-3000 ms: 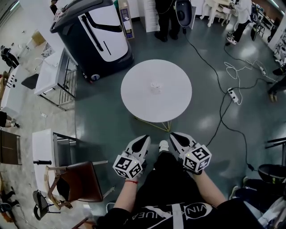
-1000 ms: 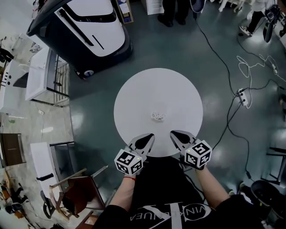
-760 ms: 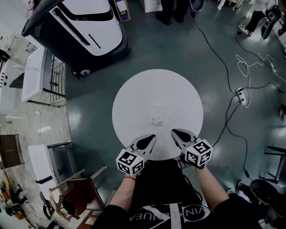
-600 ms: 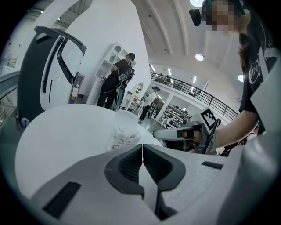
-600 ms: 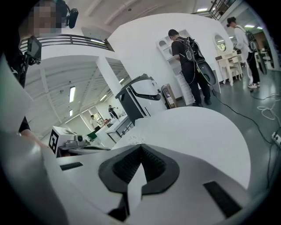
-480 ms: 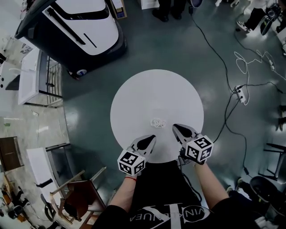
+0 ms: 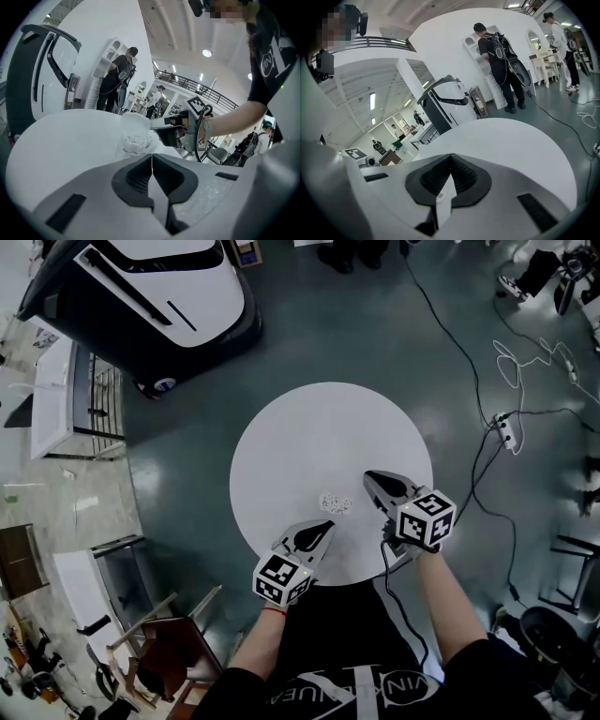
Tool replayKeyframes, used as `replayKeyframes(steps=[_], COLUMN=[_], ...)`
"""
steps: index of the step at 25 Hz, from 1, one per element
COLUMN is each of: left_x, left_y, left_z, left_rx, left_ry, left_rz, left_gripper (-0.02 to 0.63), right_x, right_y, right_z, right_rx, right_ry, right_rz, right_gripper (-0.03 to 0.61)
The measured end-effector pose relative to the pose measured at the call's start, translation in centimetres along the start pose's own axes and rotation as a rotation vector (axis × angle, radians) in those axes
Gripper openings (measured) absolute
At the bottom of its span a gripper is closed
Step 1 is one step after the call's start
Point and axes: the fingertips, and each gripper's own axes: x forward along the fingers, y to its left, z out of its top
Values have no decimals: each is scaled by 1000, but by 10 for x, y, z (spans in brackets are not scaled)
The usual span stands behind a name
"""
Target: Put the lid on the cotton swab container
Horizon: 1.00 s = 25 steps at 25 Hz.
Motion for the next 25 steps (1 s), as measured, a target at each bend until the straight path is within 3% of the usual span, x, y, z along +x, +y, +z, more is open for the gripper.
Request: replayKeyframes(steps=[8,19,25], left_x=[3,5,5], left_y=[5,8,6], left_z=[-1,4,1], left_rx=[7,8,23], left_ry=[14,9,24], left_rz=[-20,-32,-35], left_gripper=[11,11,11], right_x=[16,14,15], right_y=[12,35,33], right_z=[11,18,23], right_rx=[-29,-119,-98], right_ry=[57,82,76], right_rz=[166,283,317], right_gripper=[3,3,3])
